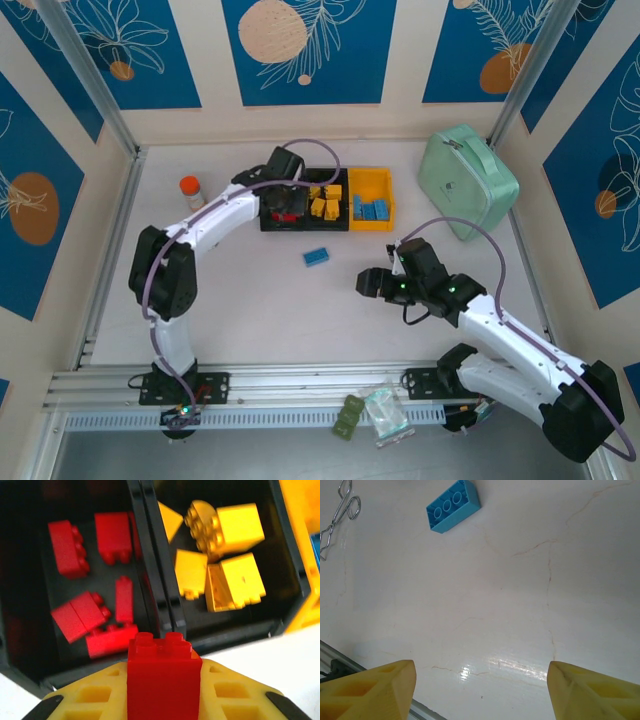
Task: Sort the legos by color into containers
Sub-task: Place the lego in the container.
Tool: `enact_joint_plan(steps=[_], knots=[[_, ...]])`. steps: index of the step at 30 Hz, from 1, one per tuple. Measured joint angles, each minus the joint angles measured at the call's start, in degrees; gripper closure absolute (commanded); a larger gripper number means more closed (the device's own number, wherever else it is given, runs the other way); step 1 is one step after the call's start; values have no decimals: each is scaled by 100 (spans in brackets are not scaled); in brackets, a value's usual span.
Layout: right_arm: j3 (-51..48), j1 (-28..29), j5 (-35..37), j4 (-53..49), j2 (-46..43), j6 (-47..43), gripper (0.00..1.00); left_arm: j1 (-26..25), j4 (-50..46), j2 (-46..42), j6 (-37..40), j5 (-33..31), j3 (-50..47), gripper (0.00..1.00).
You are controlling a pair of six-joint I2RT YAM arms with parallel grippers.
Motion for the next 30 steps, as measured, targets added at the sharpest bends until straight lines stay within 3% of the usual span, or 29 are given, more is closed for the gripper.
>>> enact_joint_plan(steps=[18, 21, 25, 30], knots=[[2, 11, 24, 17, 15, 39, 30, 533, -841, 1928, 181, -605, 2210, 72], [37, 11, 22, 20, 57, 39, 30, 557, -920, 1993, 181, -654, 2232, 68], [74, 11, 22, 17, 120, 37, 30, 557, -968, 2083, 203, -669, 2267, 52], [98, 11, 22, 20, 120, 37, 30, 555, -1012, 2081, 181, -664, 2264, 47]])
